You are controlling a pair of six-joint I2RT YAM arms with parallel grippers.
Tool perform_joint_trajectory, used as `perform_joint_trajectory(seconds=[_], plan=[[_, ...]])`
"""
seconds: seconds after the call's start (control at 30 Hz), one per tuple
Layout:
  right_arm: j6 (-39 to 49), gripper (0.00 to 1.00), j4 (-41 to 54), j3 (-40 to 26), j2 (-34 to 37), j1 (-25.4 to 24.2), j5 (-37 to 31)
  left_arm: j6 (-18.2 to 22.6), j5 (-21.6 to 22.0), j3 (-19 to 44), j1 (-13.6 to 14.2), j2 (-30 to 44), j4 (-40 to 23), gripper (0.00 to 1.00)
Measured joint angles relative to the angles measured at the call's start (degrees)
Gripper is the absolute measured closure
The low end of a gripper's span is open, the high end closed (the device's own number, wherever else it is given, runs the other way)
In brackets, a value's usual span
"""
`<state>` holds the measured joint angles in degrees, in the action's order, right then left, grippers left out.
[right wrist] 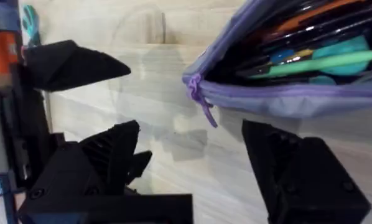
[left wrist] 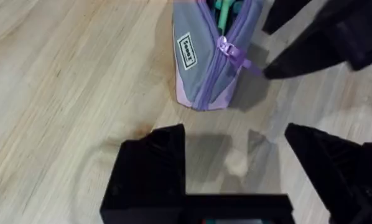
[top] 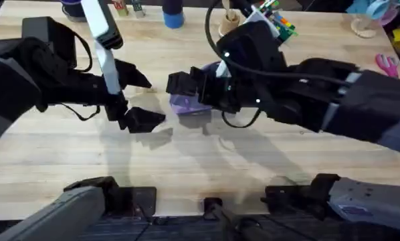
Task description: Unzip the bag, pick up the pens from the table one at a time and place them inside, then zip the bag closed.
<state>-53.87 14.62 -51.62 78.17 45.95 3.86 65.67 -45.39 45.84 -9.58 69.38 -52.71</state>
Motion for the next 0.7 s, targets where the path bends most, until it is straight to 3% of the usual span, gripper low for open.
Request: perform_joint_trajectory(seconds=[0.7], plan=[[-3.86,0.036,-7.13,0.00,6.61,0.00,-0.02,0.00,0.00,0.00,0.00,0.00,0.00,0.007]])
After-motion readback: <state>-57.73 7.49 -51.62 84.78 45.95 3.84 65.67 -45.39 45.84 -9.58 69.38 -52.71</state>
